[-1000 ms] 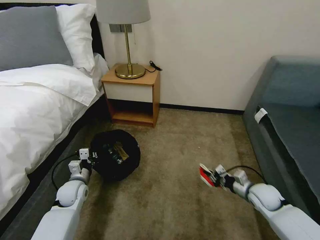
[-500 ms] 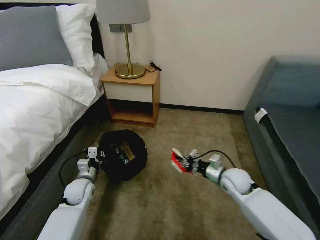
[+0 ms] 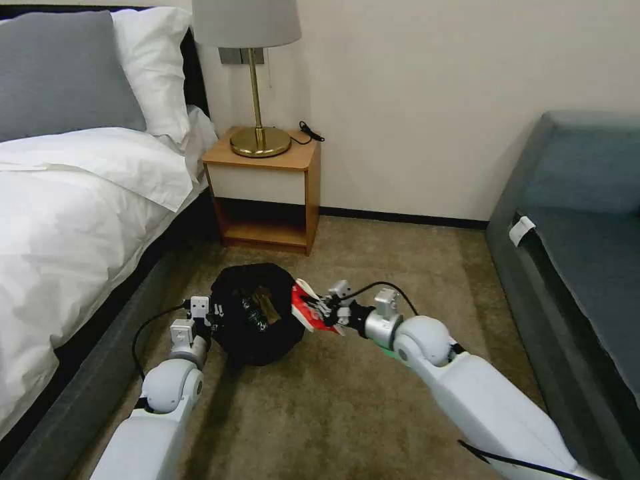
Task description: Pick up the trash bin, then pick up the garbage on the floor and place it into the trash bin.
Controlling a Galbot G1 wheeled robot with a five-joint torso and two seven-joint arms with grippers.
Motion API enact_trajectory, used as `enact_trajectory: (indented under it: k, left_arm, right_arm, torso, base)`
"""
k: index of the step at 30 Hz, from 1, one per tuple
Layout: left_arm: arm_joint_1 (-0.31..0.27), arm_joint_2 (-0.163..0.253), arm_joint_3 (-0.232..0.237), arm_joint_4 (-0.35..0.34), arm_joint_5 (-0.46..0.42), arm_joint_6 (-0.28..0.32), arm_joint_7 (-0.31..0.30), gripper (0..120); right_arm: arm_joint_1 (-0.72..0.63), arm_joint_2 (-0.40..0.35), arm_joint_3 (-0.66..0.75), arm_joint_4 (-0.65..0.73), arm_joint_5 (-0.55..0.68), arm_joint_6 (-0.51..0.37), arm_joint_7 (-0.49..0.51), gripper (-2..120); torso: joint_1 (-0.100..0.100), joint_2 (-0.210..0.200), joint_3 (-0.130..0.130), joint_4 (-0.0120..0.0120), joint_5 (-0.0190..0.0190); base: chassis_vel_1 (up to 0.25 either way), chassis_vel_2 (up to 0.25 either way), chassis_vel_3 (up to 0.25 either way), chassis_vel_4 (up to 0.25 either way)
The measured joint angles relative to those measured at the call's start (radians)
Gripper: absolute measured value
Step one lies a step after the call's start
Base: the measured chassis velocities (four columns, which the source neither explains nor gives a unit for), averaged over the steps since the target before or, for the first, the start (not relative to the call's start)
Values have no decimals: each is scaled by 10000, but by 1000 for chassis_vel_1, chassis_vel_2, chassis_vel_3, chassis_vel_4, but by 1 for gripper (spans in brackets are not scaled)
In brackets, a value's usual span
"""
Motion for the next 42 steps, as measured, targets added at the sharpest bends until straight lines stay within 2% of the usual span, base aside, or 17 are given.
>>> enact_trajectory:
  k: [10, 19, 21, 22, 25, 26, 29, 32, 34, 35, 38, 39, 42]
  left_arm:
    - [-78, -65, 167, -318, 18, 157, -105, 0]
    - [-23, -4, 163, -345, -19, 161, -105, 0]
    - [-33, -3, 167, -322, -20, 161, -102, 0]
    - [-33, -3, 167, -322, -20, 161, -102, 0]
    - [-68, -4, 224, -291, -20, 160, -101, 0]
    - [-68, -4, 224, -291, -20, 160, -101, 0]
    - [-100, -14, 318, -258, -12, 161, -97, 0]
    - [-106, -34, 348, -255, -6, 161, -96, 0]
    - [-106, -54, 374, -255, -1, 160, -99, 0]
    - [-106, -54, 374, -255, -1, 160, -99, 0]
    - [-53, -79, 417, -244, 21, 142, -98, 0]
    - [-53, -79, 417, -244, 21, 142, -98, 0]
    - [-32, -83, 425, -238, 36, 124, -101, 0]
  right_arm:
    - [726, 1091, -517, -1519, -145, 461, 405, 0]
    - [755, 1488, -598, -2235, -577, 714, 819, 1]
    - [734, 1551, -599, -2263, -587, 715, 934, 11]
    - [734, 1551, -599, -2263, -587, 715, 934, 11]
    - [667, 1616, -609, -2264, -643, 735, 999, 26]
    - [667, 1616, -609, -2264, -643, 735, 999, 26]
    - [576, 1649, -607, -2217, -675, 775, 1064, 41]
    - [517, 1629, -582, -2120, -677, 784, 1086, 49]
    - [411, 1570, -521, -1981, -690, 789, 1102, 57]
    - [411, 1570, -521, -1981, -690, 789, 1102, 57]
    - [-19, 1409, -165, -1543, -650, 791, 1137, 74]
    - [-19, 1409, -165, -1543, -650, 791, 1137, 74]
    - [-445, 1145, 255, -1049, -458, 790, 1167, 86]
  torso:
    - [0, 0, -1, -1, 0]
    - [0, 0, 0, 0, 0]
    - [0, 0, 0, -1, 0]
    - [0, 0, 0, -1, 0]
    - [0, -1, 0, -1, 0]
    - [0, -1, 0, -1, 0]
    - [0, 0, 0, -1, 1]
    - [0, -1, -1, -1, 1]
    - [0, 0, 0, -1, 1]
    - [0, 0, 0, -1, 1]
    - [0, 0, 0, -1, 2]
    - [0, 0, 0, -1, 2]
    - [0, 0, -1, -1, 3]
  base:
    - [0, 0, 0, 0]
    - [0, 0, 0, 0]
    - [0, 0, 0, 0]
    - [0, 0, 0, 0]
    - [0, 0, 0, 0]
    - [0, 0, 0, 0]
    - [0, 0, 0, 0]
    - [0, 0, 0, 0]
    - [0, 0, 0, 0]
    - [0, 0, 0, 0]
    - [0, 0, 0, 0]
    - [0, 0, 0, 0]
    - [0, 0, 0, 0]
